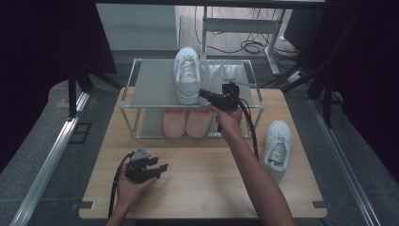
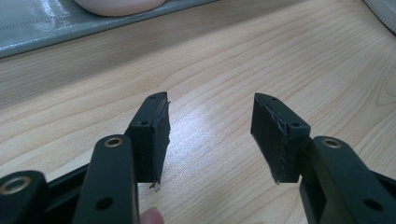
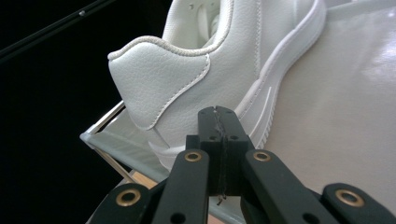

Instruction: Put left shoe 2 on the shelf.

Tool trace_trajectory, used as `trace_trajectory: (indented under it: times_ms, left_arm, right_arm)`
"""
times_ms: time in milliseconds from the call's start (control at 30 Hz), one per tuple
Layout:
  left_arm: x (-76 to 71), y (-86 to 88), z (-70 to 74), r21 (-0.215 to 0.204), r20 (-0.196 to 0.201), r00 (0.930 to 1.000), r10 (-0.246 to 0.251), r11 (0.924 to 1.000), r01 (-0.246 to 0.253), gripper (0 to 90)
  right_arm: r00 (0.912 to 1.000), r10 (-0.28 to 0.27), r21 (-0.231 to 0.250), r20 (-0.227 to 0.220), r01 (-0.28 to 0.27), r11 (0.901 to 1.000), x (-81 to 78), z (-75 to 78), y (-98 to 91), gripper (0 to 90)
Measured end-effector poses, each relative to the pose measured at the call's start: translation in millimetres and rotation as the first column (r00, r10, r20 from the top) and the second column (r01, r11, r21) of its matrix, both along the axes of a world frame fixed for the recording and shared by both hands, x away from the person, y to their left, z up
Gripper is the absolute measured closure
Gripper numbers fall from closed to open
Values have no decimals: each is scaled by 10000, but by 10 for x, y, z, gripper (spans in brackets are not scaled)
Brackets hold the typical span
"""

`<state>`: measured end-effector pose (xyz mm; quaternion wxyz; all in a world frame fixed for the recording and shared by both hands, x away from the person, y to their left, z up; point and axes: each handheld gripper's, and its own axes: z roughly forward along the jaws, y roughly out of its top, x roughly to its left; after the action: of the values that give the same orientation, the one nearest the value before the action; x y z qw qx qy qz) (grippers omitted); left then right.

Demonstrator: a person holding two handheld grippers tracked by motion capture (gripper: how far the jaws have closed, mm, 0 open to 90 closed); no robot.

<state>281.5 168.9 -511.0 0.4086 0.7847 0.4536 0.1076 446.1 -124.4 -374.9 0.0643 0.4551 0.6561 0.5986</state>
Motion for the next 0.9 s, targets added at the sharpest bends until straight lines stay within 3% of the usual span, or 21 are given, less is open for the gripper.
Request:
trace_trajectory:
  times_ms: [433, 900]
  left_arm:
    - [2, -1, -6, 0, -9, 10000, -1, 10000, 1, 476]
    - [2, 1, -6, -27, 3, 10000, 11, 10000, -11, 475]
  right_arm:
    - [9994, 333, 251, -57, -331, 9991, -4, -25, 159, 896]
    - [9992, 161, 281, 356, -171, 9995, -111, 34, -23, 893]
